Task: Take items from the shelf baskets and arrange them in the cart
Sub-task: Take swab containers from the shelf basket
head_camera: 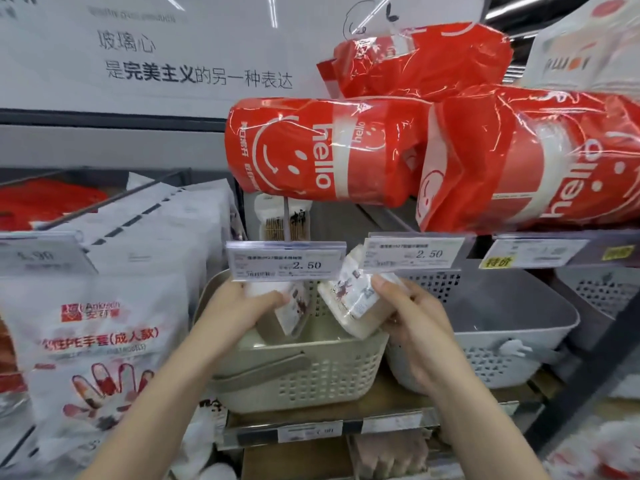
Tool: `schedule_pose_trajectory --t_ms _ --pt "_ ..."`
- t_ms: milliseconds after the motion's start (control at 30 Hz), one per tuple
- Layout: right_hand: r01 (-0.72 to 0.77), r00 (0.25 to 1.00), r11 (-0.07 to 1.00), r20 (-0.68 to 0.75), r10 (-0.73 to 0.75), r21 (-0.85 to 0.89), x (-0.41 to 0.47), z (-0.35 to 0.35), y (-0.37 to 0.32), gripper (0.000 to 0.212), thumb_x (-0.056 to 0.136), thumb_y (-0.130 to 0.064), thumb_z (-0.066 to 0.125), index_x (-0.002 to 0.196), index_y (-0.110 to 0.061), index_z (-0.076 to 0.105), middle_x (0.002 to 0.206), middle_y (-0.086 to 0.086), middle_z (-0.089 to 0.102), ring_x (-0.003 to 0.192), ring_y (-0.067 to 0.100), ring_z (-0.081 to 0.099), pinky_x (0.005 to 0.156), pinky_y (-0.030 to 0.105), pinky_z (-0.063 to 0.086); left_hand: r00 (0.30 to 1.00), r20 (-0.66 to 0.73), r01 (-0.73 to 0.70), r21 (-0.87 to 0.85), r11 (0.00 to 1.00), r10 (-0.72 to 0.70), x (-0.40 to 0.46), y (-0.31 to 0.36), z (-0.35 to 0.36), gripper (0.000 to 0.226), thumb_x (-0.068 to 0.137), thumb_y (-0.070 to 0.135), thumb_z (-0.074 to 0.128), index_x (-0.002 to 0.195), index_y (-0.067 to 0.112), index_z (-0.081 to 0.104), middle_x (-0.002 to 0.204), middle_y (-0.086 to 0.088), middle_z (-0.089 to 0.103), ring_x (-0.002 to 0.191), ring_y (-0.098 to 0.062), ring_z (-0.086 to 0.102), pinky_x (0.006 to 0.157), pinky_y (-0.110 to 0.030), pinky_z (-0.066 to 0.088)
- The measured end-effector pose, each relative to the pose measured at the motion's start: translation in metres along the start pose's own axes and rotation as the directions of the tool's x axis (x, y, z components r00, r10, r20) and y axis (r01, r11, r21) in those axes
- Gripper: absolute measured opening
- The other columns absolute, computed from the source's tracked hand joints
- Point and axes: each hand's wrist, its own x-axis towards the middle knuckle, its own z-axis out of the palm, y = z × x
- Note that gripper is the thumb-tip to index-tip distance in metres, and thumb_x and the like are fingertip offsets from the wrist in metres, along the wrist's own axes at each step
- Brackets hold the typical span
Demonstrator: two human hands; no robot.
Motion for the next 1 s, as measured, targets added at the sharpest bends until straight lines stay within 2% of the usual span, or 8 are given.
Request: schedule_pose_trajectory --t_ms 67,167,267,367,533,733,867,1000 --pt "0.032 0.999 0.981 0.0 -0.033 -0.193 0.012 0.003 -0.004 0.037 0.072 -0.022 0.08 0.106 -0.022 0.066 0.098 -0.012 0.073 0.094 0.004 0.068 0.08 0.023 0.052 0.999 0.014 0.028 0.122 0.992 -0.03 0.01 -0.002 0.001 0.035 0.076 0.023 0.075 0.107 0.025 0.061 0.094 0.01 0.067 0.081 -0.004 0.061 0.057 -0.016 0.04" --pt "0.097 0.995 0.826 0.049 -0.084 -0.555 0.029 0.013 -0.008 0.029 0.07 -0.014 0.077 0.087 -0.032 0.061 0.08 -0.027 0.066 0.078 -0.014 0.058 0.058 0.007 0.04 0.992 0.101 0.046 0.288 0.957 -0.078 0.025 -0.004 0.006 0.041 0.073 0.021 0.076 0.107 0.028 0.054 0.1 0.007 0.063 0.084 -0.004 0.056 0.064 -0.018 0.041" --pt "0.063 0.995 0.656 0.1 0.019 -0.752 0.043 0.024 -0.002 0.027 0.07 -0.011 0.076 0.084 -0.025 0.058 0.084 -0.012 0.059 0.078 0.001 0.055 0.052 0.011 0.037 0.961 0.205 0.073 0.464 0.883 -0.187 0.037 -0.004 0.012 0.043 0.072 0.026 0.076 0.109 0.019 0.056 0.104 -0.002 0.062 0.09 -0.015 0.058 0.074 -0.023 0.046" --pt "0.035 0.984 0.441 0.109 0.142 -0.897 0.053 0.033 -0.002 0.028 0.071 -0.016 0.077 0.082 -0.019 0.052 0.088 -0.004 0.053 0.075 0.006 0.05 0.051 0.014 0.038 0.928 0.255 0.095 0.544 0.834 -0.272 0.044 -0.001 0.017 0.027 0.073 0.03 0.075 0.088 0.018 0.056 0.08 0.003 0.057 0.069 -0.01 0.055 0.047 -0.016 0.04" --pt "-0.058 0.951 0.17 -0.002 0.309 -0.984 0.064 0.042 0.004 0.077 0.067 -0.031 0.082 0.13 -0.012 0.043 0.115 0.006 0.053 0.096 0.021 0.054 0.068 0.027 0.046 0.897 0.246 0.115 0.671 0.732 -0.367 0.05 0.0 0.027 0.035 0.077 0.032 0.073 0.103 0.013 0.06 0.087 0.0 0.058 0.076 -0.014 0.055 0.051 -0.021 0.04" --pt "-0.017 0.888 0.001 -0.015 0.46 -1.0 0.077 0.047 0.019 0.067 0.079 -0.031 0.076 0.133 -0.008 0.044 0.126 0.008 0.057 0.103 0.024 0.058 0.072 0.029 0.043 0.867 0.249 0.178 0.653 0.736 -0.431 0.059 -0.007 0.033 0.047 0.08 0.023 0.072 0.119 0.004 0.053 0.117 -0.014 0.06 0.106 -0.028 0.059 0.082 -0.033 0.052" --pt "0.053 0.844 -0.115 -0.016 0.536 -0.992 0.083 0.047 0.026 0.085 0.084 -0.034 0.068 0.15 -0.012 0.017 0.144 0.011 0.044 0.124 0.028 0.049 0.086 0.031 0.044 0.804 0.301 0.163 0.718 0.676 -0.514 0.062 -0.014 0.038 0.05 0.084 0.025 0.07 0.125 0.003 0.051 0.127 -0.014 0.058 0.114 -0.028 0.058 0.093 -0.034 0.052" --pt "0.147 0.786 -0.167 0.013 0.618 -0.975 0.09 0.042 0.028 0.092 0.087 -0.038 0.066 0.154 -0.023 0.004 0.158 0.008 0.023 0.14 0.031 0.031 0.108 0.038 0.033 0.82 0.295 0.107 0.763 0.638 -0.49 0.064 -0.021 0.042 0.054 0.086 0.028 0.068 0.13 0.006 0.047 0.131 -0.011 0.053 0.117 -0.027 0.055 0.097 -0.034 0.05"
